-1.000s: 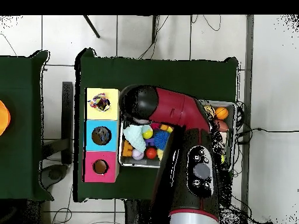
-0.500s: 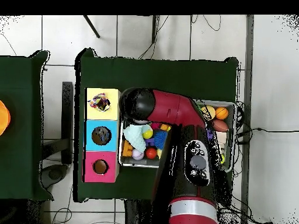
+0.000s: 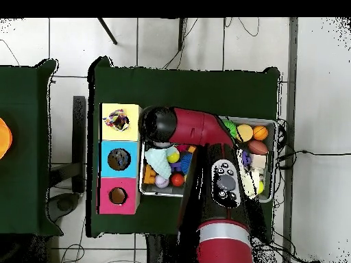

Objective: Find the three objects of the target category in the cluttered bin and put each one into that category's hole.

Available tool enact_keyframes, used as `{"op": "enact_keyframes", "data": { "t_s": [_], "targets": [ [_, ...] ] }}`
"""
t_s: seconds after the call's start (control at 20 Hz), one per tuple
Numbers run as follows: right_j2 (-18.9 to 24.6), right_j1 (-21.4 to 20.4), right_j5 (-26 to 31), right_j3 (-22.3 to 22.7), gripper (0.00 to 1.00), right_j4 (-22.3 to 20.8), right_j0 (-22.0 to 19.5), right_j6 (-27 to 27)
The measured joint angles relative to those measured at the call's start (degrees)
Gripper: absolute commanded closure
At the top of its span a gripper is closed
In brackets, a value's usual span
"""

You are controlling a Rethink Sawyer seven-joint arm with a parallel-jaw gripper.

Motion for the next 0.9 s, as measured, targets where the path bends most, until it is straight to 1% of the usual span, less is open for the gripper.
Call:
{"op": "enact_keyframes", "data": {
  "t_s": [0.2,0.9],
  "targets": [
    [0.8,0.0,-1.0,0.8,0.00,-0.9,-0.8,0.0],
    [1.3,-0.5,-1.5,2.2,0.00,-1.0,-3.5,0.0]
  ]
}}
